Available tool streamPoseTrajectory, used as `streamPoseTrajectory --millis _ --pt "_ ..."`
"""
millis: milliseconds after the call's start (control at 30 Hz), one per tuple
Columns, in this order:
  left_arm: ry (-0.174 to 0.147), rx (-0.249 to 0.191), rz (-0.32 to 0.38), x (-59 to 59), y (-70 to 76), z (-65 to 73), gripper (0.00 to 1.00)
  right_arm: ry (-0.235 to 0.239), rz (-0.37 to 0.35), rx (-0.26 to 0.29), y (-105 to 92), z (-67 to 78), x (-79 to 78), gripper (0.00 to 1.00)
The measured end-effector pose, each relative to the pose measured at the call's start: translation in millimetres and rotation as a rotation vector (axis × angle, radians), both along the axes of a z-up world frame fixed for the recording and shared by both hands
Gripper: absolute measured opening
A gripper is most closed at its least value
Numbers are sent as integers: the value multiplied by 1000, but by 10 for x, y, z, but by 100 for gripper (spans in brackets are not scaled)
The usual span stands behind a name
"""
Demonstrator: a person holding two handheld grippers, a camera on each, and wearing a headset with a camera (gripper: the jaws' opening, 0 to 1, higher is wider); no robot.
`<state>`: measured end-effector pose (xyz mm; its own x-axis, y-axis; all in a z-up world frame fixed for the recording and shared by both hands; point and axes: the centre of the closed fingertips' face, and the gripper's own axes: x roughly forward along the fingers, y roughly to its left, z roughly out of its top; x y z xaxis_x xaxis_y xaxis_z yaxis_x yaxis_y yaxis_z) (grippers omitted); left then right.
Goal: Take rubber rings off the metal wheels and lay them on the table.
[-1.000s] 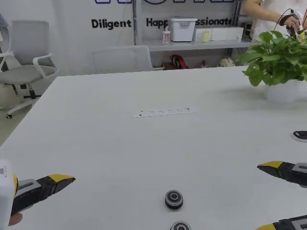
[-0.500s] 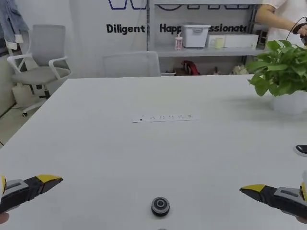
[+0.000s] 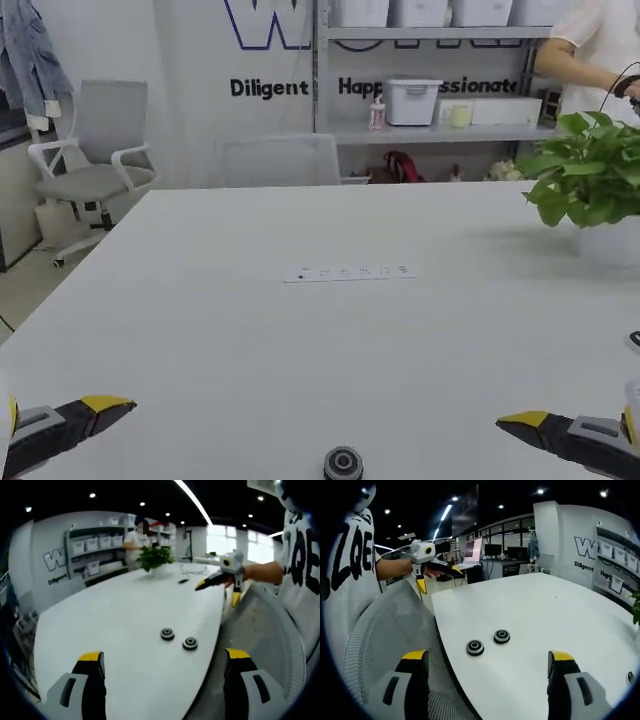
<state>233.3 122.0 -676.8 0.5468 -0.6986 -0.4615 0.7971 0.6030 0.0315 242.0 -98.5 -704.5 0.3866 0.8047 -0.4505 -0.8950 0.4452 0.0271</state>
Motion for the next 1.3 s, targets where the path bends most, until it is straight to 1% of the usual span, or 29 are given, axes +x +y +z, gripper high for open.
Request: streamPoseTrajectory --millis 67,133,233,333,533,767,933,1100,1300 --pt "0 -2 -7 7 4 -4 100 -3 -2 2 7 4 4 96" --pt "3 -6 -10 15 9 -9 100 -6 -6 -12 -5 -11 6 96" --pt "2 1 -15 6 12 -26 100 3 -7 -14 -9 -36 -19 96" --pt "10 10 -21 -17 12 -67 100 7 -9 -37 -49 -92 -32 95" --pt "17 16 -32 -13 -31 -110 100 13 -20 -24 -84 -106 -20 94" --pt "10 20 -32 8 -75 -108 100 21 -5 -19 -78 -157 -6 94" --pt "16 44 -35 7 -56 -177 100 28 9 -20 -41 -212 -11 94" --pt "16 42 -34 19 -33 -207 100 29 32 -28 27 -240 -26 93" --pt "26 58 -55 31 -43 -298 100 33 63 -40 108 -300 -30 92"
